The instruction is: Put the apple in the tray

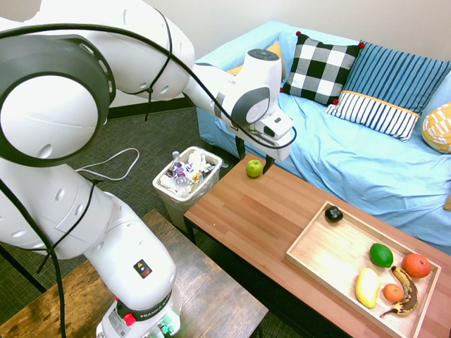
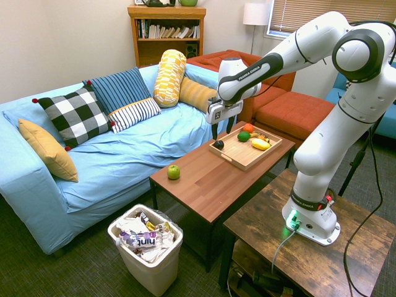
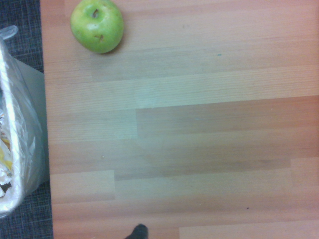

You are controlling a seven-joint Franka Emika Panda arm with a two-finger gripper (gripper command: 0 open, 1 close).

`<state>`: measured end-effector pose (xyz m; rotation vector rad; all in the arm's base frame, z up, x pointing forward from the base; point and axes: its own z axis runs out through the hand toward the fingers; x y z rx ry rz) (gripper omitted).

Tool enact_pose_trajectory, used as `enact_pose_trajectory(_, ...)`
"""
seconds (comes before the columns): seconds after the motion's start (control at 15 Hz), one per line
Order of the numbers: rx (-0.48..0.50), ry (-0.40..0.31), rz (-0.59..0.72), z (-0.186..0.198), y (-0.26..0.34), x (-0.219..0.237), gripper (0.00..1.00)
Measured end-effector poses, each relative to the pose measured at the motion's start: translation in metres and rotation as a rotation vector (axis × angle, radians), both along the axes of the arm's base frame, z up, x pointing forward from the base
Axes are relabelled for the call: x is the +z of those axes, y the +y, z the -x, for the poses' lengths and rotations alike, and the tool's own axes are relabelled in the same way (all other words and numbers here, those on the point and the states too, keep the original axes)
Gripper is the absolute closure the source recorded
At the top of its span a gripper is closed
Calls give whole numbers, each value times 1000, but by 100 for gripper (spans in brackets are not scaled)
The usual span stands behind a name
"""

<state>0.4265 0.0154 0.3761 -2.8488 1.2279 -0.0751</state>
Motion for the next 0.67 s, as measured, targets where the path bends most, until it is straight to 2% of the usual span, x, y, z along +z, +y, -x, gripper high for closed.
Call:
enact_pose_trajectory(0.33,1,-13,-5,-18,1,-21,0)
enact_pose_trajectory(0.67,51,-16,6,-86,40,-53,0)
